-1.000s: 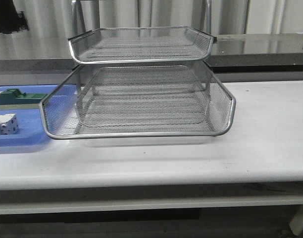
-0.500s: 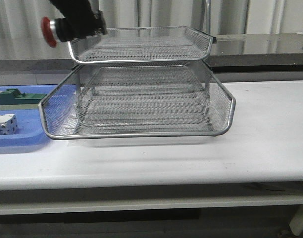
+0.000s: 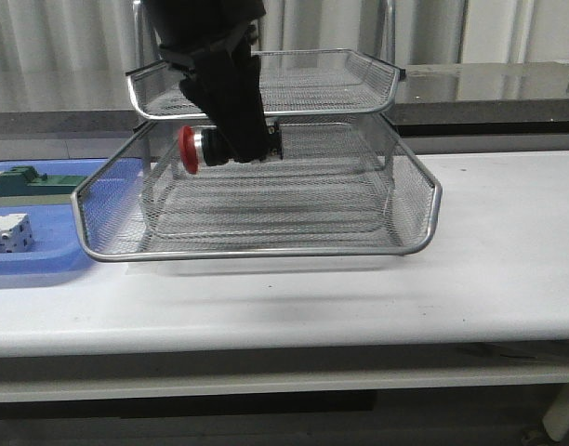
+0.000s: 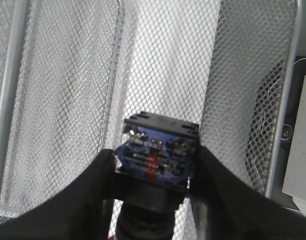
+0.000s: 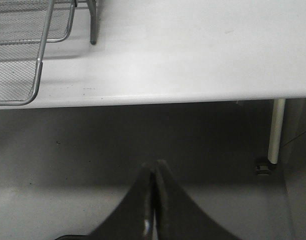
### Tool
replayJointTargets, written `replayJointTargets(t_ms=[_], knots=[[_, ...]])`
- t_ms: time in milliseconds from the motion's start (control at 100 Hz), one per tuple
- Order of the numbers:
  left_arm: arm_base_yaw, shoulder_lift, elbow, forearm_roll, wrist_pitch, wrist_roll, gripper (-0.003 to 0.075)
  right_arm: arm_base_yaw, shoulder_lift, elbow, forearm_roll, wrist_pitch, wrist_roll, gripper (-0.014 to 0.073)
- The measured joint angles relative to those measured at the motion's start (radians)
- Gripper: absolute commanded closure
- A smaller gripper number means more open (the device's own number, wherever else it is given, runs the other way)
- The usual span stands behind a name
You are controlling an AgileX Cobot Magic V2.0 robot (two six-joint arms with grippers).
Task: Place button on rack with both arms
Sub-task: 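Carry the button over the pulled-out middle tray and lower it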
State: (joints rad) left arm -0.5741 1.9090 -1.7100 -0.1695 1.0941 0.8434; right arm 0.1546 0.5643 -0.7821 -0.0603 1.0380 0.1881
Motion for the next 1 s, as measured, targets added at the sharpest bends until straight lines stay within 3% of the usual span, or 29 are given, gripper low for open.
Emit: replayJointTargets(t_ms=[240,330,430,580,660,1000], knots=[[0.0,0.045,0.0,0.002,-0.016,0.0,0.0736,0.0,0.0,0.0,0.0,0.0,0.0,0.0661],[0.0,0.049,0.0,0.002,-0.018,0.0,0.069,0.0,0.0,0.0,0.0,0.0,0.0,0.0661],[0.0,0.049,0.0,0.002,-0.02,0.0,0.0565,0.0,0.0,0.0,0.0,0.0,0.0,0.0661],[0.0,0.049,0.0,0.002,-0.022,0.0,0.0285,0.0,0.0,0.0,0.0,0.0,0.0,0.0661],[0.0,0.049,0.0,0.002,-0.024,0.0,0.0193,0.0,0.0,0.0,0.0,0.0,0.0,0.0661],[0.0,0.049,0.0,0.002,-0.029,0.0,0.0163,0.0,0.0,0.0,0.0,0.0,0.0,0.0661]])
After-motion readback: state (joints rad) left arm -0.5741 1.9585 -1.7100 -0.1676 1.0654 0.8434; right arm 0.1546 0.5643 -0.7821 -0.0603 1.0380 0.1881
